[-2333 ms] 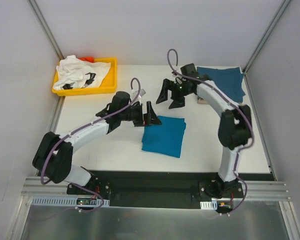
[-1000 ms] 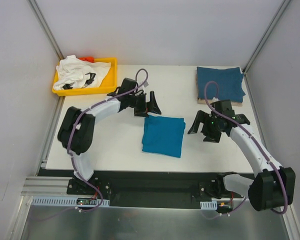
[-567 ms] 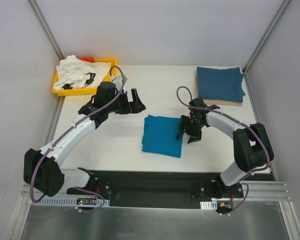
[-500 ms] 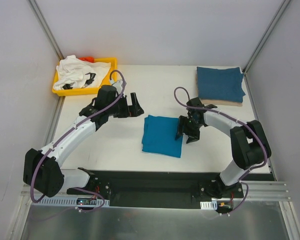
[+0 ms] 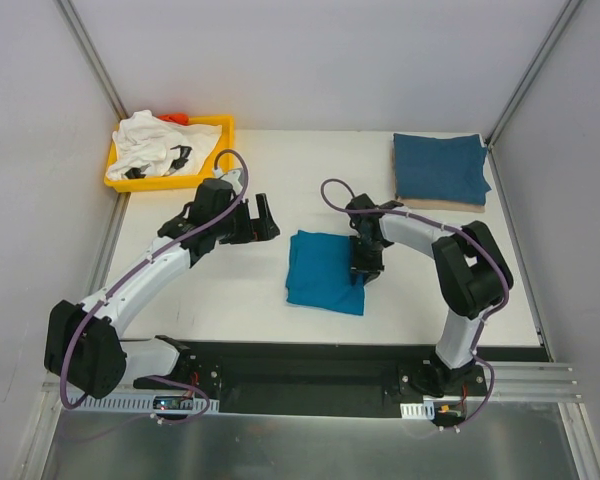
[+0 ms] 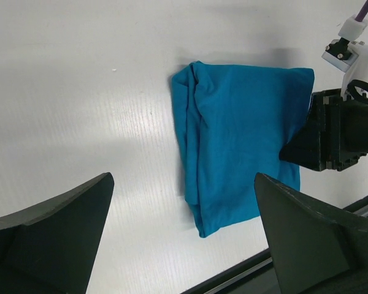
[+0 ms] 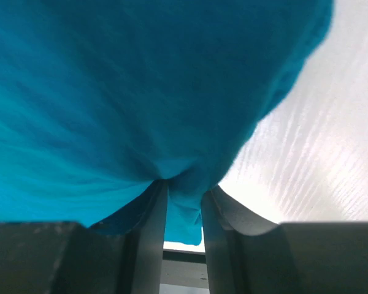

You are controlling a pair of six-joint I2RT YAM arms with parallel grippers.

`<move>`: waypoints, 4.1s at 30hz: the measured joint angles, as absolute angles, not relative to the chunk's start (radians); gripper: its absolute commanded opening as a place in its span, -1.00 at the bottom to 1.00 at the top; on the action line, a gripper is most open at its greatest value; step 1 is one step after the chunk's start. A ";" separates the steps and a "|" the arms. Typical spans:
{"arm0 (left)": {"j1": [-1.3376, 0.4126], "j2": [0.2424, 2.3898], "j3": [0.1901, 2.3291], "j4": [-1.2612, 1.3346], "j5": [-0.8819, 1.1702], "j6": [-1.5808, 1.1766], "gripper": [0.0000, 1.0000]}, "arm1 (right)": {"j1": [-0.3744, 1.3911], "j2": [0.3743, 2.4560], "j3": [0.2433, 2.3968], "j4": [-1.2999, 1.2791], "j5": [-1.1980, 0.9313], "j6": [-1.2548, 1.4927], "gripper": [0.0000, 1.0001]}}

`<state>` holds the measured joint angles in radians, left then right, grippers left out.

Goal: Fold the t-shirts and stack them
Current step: Put the neatly folded tshirt into the corner of the board with the right arm

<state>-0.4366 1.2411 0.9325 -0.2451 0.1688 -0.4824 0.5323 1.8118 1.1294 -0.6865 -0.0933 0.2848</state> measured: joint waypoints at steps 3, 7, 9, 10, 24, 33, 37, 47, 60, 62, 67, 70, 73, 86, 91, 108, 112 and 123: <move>-0.437 1.241 0.933 -0.245 0.150 -0.483 0.98 | 0.556 1.855 1.184 -0.716 -0.084 0.284 -0.74; -0.436 1.241 0.933 -0.245 0.137 -0.484 0.99 | 0.574 1.899 1.246 -0.715 -0.098 0.270 -0.98; -0.430 1.239 0.932 -0.246 0.125 -0.484 0.98 | 0.582 1.921 1.285 -0.701 -0.089 0.250 -0.98; -0.430 1.236 0.931 -0.246 0.118 -0.485 0.99 | 0.587 1.931 1.307 -0.691 -0.073 0.236 -0.98; -0.417 1.128 0.915 -0.275 0.013 -0.495 0.98 | 0.572 2.091 1.785 -0.757 0.649 -0.110 -0.98; -0.417 1.061 0.903 -0.284 -0.043 -0.515 0.99 | 0.457 2.337 2.174 -0.767 0.897 -0.279 -0.99; -0.417 1.045 0.902 -0.289 -0.067 -0.521 0.98 | 0.416 2.426 2.259 -0.713 0.990 -0.381 -0.98; -0.417 1.045 0.900 -0.291 -0.084 -0.535 0.99 | 0.415 2.436 2.256 -0.410 1.152 -0.662 -0.99; -0.417 1.026 0.883 -0.292 -0.088 -0.542 0.99 | 0.416 2.277 2.244 -0.487 1.069 -0.562 -0.99; -0.417 1.026 0.883 -0.292 -0.087 -0.542 0.99 | 0.416 2.227 2.244 -0.528 1.023 -0.513 -0.98; -0.417 1.026 0.883 -0.292 -0.085 -0.542 0.99 | 0.414 2.135 2.244 -0.585 0.936 -0.435 -0.98; -0.417 1.026 0.883 -0.292 -0.082 -0.542 0.99 | 0.408 2.127 2.244 -0.596 0.907 -0.418 -0.98; -0.417 1.026 0.883 -0.292 -0.081 -0.541 0.99 | 0.394 2.130 2.244 -0.631 0.874 -0.402 -0.98; -0.417 1.047 0.883 -0.292 -0.080 -0.541 0.98 | 0.276 2.175 2.252 -0.709 0.731 -0.284 -0.95; -0.417 1.064 0.883 -0.292 -0.080 -0.541 0.99 | 0.211 2.210 2.257 -0.721 0.646 -0.204 -0.96; -0.417 1.104 0.889 -0.292 -0.072 -0.543 0.99 | -0.026 2.225 2.199 -0.737 0.320 -0.007 -0.85; -0.417 1.111 0.892 -0.291 -0.063 -0.545 0.99 | -0.040 2.233 2.178 -0.736 0.294 0.013 -0.85; -0.417 1.120 0.897 -0.291 -0.052 -0.563 0.99 | -0.105 2.286 2.153 -0.739 0.250 0.064 0.11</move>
